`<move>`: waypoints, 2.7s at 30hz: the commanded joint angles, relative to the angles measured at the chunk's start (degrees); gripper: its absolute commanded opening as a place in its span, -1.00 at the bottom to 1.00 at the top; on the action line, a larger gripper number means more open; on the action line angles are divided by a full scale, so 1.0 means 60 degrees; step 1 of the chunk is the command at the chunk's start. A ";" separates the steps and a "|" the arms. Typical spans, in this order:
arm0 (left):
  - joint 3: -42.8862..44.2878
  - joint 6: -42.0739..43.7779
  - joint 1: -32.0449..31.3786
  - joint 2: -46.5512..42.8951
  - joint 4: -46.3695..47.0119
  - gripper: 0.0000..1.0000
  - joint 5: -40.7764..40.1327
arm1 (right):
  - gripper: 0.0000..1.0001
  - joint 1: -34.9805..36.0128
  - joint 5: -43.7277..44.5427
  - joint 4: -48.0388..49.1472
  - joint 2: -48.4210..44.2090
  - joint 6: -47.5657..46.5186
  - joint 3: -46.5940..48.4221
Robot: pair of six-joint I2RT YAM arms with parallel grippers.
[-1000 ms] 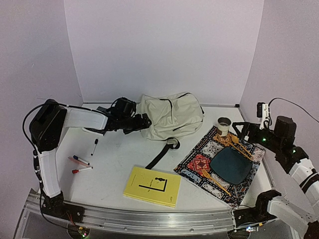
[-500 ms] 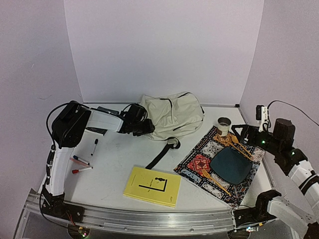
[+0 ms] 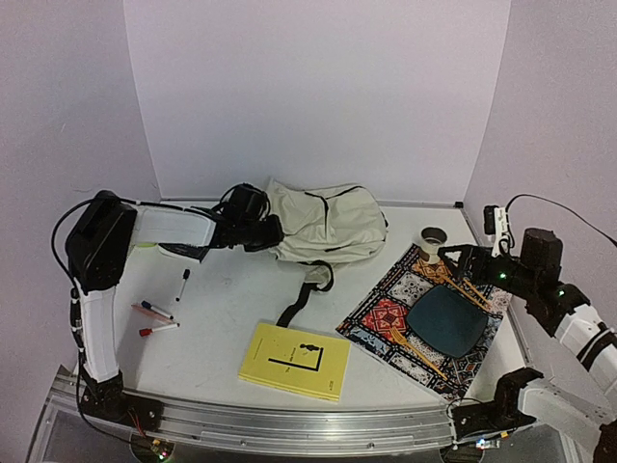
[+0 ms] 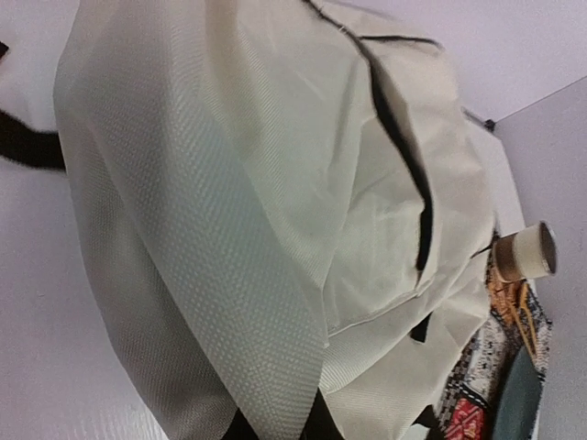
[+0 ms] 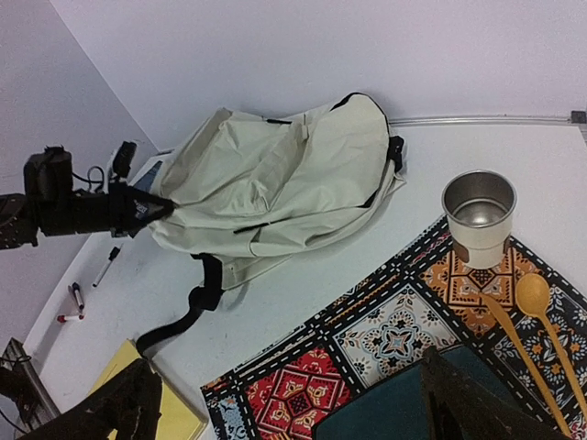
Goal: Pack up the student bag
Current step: Pick up the student bag from the corner of the board, then pass from the left arm to the right
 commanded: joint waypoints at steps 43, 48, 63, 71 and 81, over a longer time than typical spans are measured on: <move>-0.3005 0.0391 0.0213 -0.5055 0.0351 -1.00 0.2186 | 0.30 0.4718 0.2280 0.4766 1.0113 -1.0088 0.3703; -0.2824 0.0612 0.0235 -0.5013 0.0060 -1.00 0.1919 | -0.40 0.4748 0.2735 0.5135 1.0061 -1.0448 0.3713; -0.0050 0.2064 0.0925 -0.2943 -0.1050 -1.00 0.0529 | -1.00 0.6354 0.4021 0.2928 0.7653 -1.0803 0.4776; 0.1398 0.2248 0.1547 -0.1450 -0.1073 -0.87 0.0716 | -1.00 0.7745 0.4830 0.1633 0.7580 -1.0325 0.6031; 0.2289 0.2554 0.1781 -0.1122 -0.1294 0.06 0.0227 | -1.00 0.8461 0.5345 0.0507 0.9493 -0.7887 0.8450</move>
